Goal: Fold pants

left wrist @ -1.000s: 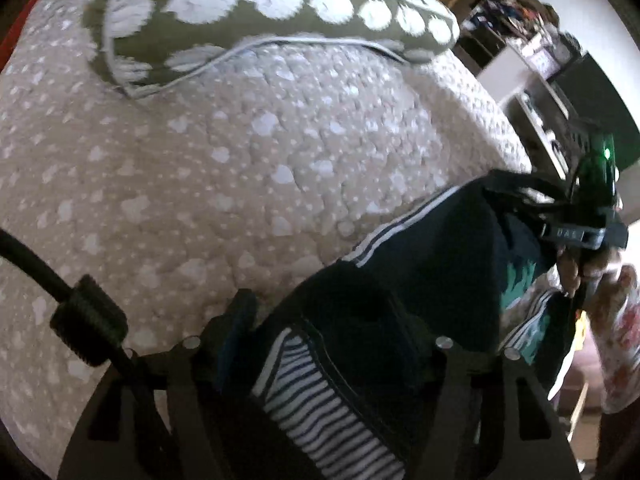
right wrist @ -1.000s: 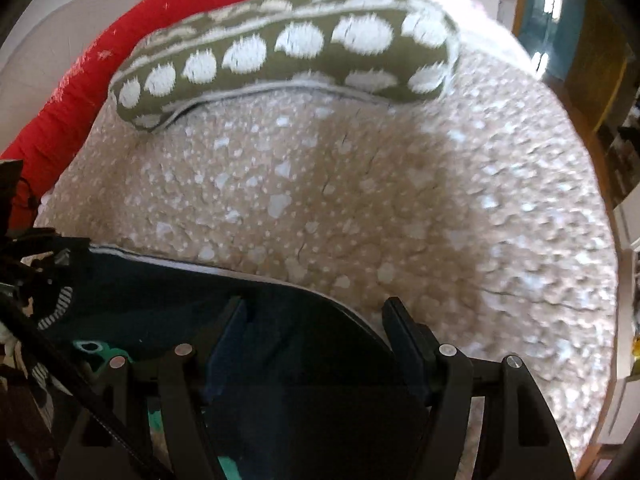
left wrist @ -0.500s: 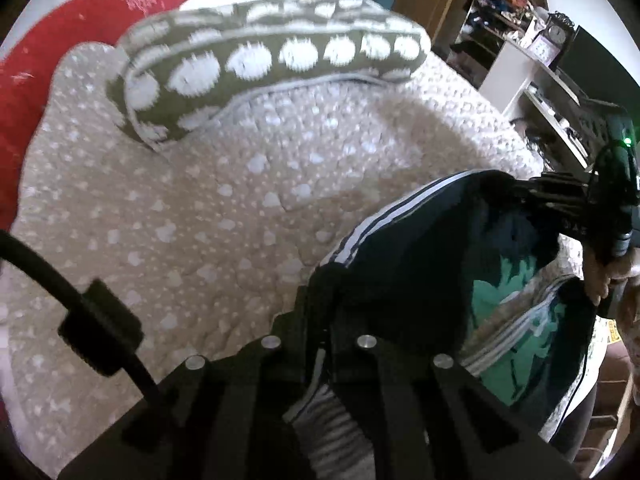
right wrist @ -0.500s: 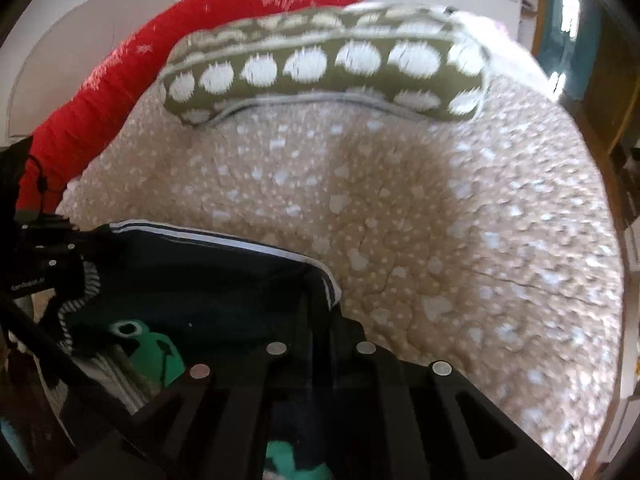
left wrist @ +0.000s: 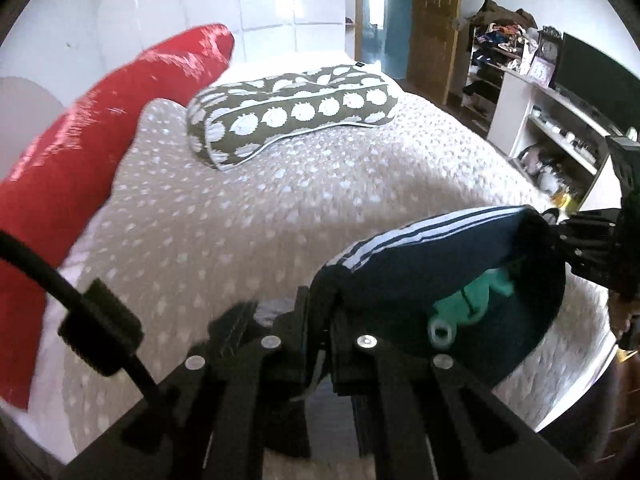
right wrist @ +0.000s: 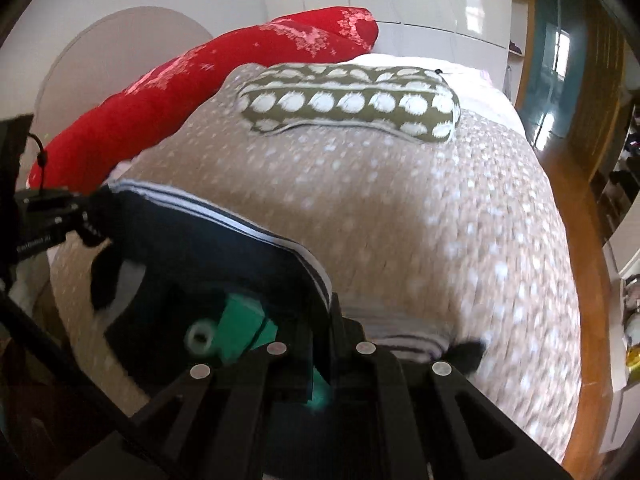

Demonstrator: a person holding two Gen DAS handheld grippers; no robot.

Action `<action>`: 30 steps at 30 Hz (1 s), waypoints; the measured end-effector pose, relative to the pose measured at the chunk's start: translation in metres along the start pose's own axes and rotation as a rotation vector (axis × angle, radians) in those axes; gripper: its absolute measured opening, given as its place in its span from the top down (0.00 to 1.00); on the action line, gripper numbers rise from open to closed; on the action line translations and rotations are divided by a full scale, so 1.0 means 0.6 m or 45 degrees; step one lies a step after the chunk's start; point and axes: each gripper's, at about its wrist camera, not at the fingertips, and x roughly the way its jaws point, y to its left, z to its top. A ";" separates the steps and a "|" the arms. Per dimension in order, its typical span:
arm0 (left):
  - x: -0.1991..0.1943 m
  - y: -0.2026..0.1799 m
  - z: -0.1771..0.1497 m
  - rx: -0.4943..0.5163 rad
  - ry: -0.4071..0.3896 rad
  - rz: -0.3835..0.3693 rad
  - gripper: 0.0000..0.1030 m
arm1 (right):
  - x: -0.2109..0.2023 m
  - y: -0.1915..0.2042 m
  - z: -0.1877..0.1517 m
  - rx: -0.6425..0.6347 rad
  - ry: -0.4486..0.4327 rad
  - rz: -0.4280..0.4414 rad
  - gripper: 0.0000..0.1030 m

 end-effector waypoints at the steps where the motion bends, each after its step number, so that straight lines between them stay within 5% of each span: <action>1: -0.007 -0.010 -0.021 0.010 -0.008 0.032 0.93 | -0.002 0.009 -0.018 0.001 0.005 0.003 0.95; 7: 0.012 -0.037 -0.126 0.011 0.079 0.137 0.86 | 0.005 0.023 -0.131 0.083 0.071 -0.001 0.93; 14: -0.034 0.001 -0.175 -0.136 0.080 -0.050 0.78 | -0.036 -0.008 -0.185 0.273 0.035 0.058 0.84; 17: -0.071 0.021 -0.179 -0.174 0.036 -0.062 0.72 | -0.060 -0.008 -0.187 0.247 0.015 0.014 0.73; 19: -0.086 0.044 -0.178 -0.237 0.016 -0.079 0.68 | -0.068 -0.010 -0.188 0.238 0.003 -0.005 0.44; 20: -0.091 0.055 -0.175 -0.275 0.006 -0.086 0.68 | -0.072 -0.014 -0.189 0.240 -0.010 -0.013 0.40; 25: -0.094 0.093 -0.160 -0.453 -0.024 -0.180 0.62 | -0.100 -0.041 -0.201 0.322 -0.052 -0.029 0.38; 30: -0.044 0.091 -0.124 -0.458 -0.017 -0.133 0.61 | -0.137 -0.108 -0.225 0.552 -0.147 -0.099 0.38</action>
